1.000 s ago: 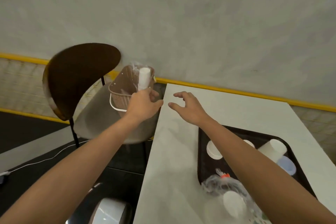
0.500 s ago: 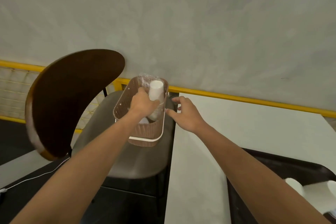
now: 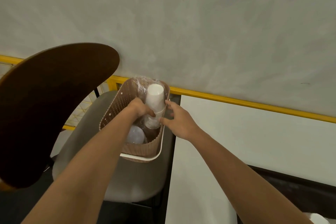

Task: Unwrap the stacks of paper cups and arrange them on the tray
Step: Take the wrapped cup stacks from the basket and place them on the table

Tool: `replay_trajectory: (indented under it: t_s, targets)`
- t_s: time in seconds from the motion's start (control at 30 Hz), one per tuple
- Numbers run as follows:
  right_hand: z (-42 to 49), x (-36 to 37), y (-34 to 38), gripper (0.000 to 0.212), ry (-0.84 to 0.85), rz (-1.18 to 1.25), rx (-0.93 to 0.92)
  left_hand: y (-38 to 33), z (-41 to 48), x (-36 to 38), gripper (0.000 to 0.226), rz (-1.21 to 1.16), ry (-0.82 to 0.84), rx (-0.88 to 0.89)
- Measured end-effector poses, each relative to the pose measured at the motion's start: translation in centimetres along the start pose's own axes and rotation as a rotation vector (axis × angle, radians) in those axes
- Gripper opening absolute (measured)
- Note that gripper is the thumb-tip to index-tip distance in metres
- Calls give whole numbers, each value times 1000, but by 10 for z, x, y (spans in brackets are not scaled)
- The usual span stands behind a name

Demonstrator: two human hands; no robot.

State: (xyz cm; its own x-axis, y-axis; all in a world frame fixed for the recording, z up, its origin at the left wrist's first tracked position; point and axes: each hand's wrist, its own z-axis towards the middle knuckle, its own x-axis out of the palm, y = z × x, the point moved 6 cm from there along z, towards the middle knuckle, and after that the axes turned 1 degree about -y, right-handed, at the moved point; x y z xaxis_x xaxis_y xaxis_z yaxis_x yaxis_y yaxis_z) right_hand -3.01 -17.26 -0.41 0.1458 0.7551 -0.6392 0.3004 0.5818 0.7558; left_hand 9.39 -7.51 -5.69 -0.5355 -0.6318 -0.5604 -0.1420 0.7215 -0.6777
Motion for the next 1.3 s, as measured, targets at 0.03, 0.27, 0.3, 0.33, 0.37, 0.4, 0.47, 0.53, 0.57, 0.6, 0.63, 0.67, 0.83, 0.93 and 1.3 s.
replay_trajectory:
  t_s: [0.03,0.27,0.3,0.33,0.37,0.4,0.47,0.53,0.57,0.6,0.63,0.67,0.83,0.93,1.3]
  targets:
    - [1,1,0,70,7,11,0,-1,3,3,79,-22,27,8]
    - [-1,0,-1,71,32,87,6,26,70,36,88,-164,169,86]
    - [-1,0,-2,71,31,98,7,24,72,37,96,-175,168,114]
    - [-1,1,-2,71,32,110,10,23,73,38,108,-196,164,146]
    - [-1,2,-3,70,32,124,16,19,65,35,114,-201,158,164]
    - [-1,2,-3,70,31,134,19,15,56,32,112,-206,154,159]
    - [-1,4,-3,71,29,142,22,9,41,27,94,-210,133,150]
    - [0,5,-3,71,21,144,25,8,37,24,92,-213,114,155]
    - [0,5,-3,71,14,144,26,11,44,25,99,-214,114,165]
    - [1,6,-2,71,10,146,27,12,44,24,105,-208,107,175]
    - [1,6,-2,71,8,151,29,15,49,23,107,-218,90,178]
    - [1,6,-1,70,8,157,30,17,52,21,106,-229,72,182]
    - [2,7,-1,71,16,148,49,0,15,-4,82,-245,19,163]
    - [4,7,1,71,0,97,64,-4,6,-20,91,-248,32,176]
    - [-2,5,26,47,-128,157,174,-18,-54,-67,67,-261,6,379]
